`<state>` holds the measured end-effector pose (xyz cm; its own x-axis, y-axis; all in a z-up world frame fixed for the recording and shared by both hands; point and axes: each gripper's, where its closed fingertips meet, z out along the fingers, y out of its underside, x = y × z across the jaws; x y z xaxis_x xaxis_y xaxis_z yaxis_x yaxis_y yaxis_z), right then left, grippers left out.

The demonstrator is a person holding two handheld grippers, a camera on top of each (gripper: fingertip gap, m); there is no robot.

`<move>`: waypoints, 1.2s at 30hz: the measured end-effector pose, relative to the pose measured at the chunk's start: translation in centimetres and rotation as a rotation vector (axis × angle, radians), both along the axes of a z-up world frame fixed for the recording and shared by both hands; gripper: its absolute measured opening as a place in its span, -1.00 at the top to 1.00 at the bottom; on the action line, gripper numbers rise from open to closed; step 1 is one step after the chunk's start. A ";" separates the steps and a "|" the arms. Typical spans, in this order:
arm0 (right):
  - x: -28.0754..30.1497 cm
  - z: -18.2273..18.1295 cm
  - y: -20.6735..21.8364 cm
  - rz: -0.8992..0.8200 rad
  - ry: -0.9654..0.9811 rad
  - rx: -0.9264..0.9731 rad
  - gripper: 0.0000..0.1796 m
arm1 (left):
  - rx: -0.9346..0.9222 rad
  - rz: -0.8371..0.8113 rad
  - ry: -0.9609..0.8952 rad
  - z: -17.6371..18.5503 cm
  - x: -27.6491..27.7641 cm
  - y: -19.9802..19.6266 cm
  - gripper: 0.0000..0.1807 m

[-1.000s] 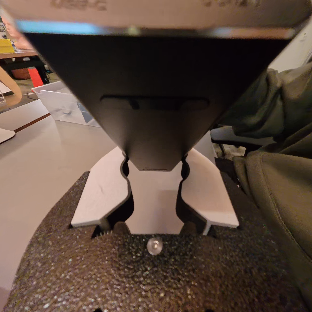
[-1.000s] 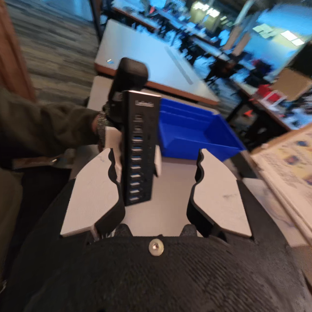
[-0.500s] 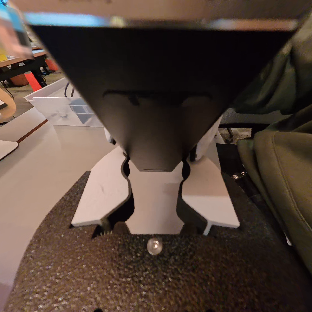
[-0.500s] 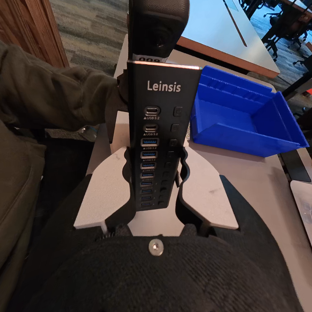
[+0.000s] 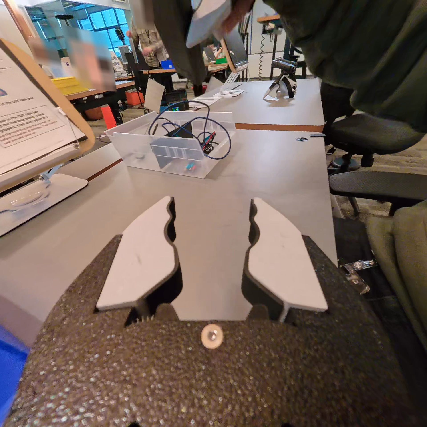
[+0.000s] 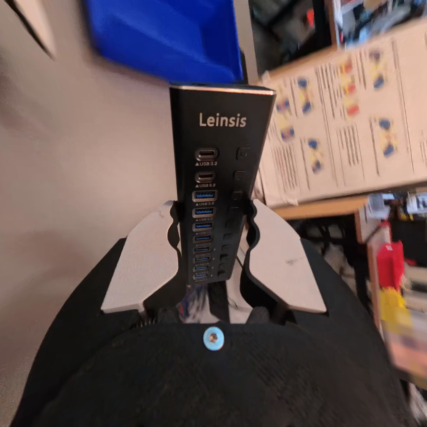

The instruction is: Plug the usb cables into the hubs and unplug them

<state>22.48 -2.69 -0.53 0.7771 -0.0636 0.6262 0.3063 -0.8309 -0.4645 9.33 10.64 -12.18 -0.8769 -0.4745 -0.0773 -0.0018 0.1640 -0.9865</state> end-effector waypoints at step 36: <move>9.4 -10.0 -17.7 -0.486 0.106 0.198 0.27 | 0.027 0.059 0.208 -4.6 2.3 -3.2 0.35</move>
